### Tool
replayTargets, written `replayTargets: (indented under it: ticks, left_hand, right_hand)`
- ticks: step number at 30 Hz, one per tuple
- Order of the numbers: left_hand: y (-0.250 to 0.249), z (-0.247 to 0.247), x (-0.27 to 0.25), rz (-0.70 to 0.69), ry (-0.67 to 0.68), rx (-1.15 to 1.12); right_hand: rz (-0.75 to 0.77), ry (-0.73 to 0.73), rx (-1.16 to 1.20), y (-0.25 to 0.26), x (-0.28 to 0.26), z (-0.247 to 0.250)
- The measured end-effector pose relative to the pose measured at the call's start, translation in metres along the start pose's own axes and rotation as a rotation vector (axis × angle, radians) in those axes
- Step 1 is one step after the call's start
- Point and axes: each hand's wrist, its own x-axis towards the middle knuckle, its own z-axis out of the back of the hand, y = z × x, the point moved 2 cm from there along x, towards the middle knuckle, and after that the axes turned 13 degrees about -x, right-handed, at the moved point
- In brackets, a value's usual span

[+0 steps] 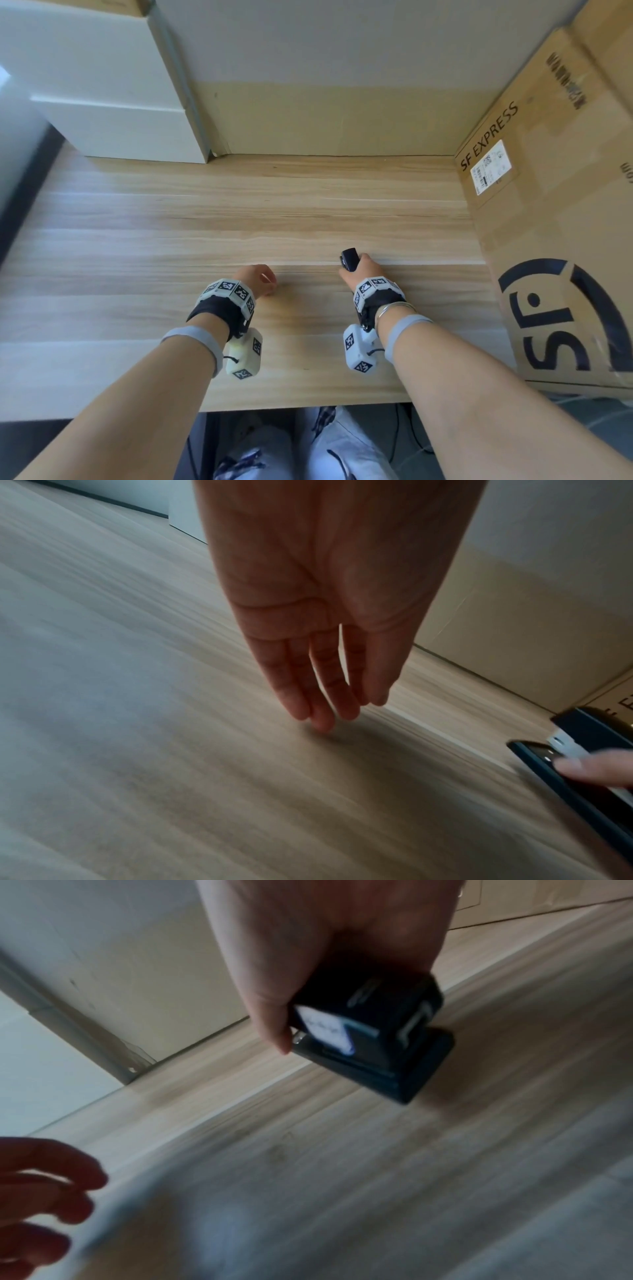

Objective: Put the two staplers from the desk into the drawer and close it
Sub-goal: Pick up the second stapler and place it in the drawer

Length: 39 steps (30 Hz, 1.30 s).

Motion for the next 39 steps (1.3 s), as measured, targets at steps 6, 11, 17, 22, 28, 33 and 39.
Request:
replayTargets:
  ticks: [6,11,17,22,28,33,39]
  left_hand:
    - [-0.022,-0.022,-0.004,-0.015,0.16,-0.141]
    - [-0.027,-0.029,-0.009,0.009,0.145,-0.196]
    - [-0.014,-0.017,-0.022,-0.027,-0.065,-0.22]
    - [0.004,0.004,-0.036,-0.008,-0.138,-0.123]
    - [0.054,0.036,-0.065,0.028,-0.198,-0.151]
    - [0.104,0.064,-0.104,0.064,-0.242,-0.207]
    - [0.18,0.09,-0.155,0.138,-0.301,-0.282]
  right_hand:
    - [0.194,0.147,0.116,0.03,-0.002,-0.014]
    - [0.273,0.261,0.126,0.05,-0.006,-0.023]
    - [0.278,0.279,0.257,0.071,-0.013,-0.032]
    - [0.31,0.337,0.313,0.088,-0.025,-0.049]
    - [0.485,0.105,-0.193,0.112,-0.04,-0.068]
    - [0.482,-0.027,-0.374,0.135,-0.055,-0.105]
    - [0.522,-0.151,-0.404,0.159,-0.082,-0.158]
